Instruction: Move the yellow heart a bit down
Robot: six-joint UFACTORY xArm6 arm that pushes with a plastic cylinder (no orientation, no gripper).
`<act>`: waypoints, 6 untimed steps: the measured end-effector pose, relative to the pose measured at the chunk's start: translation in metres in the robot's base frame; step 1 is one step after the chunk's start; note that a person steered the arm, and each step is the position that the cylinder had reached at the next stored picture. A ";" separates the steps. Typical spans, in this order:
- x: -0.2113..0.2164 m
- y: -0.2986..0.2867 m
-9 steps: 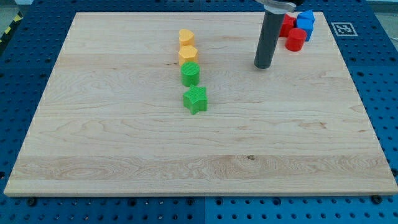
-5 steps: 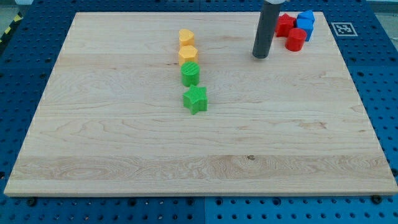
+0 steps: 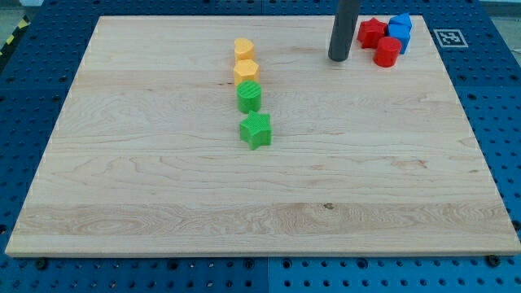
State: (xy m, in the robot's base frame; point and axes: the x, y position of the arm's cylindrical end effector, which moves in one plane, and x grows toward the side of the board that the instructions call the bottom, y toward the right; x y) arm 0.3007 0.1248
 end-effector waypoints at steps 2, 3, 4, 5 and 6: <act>-0.006 -0.005; -0.010 -0.033; -0.040 -0.072; -0.053 -0.127; -0.051 -0.174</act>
State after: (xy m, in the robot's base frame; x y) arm 0.2493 -0.0493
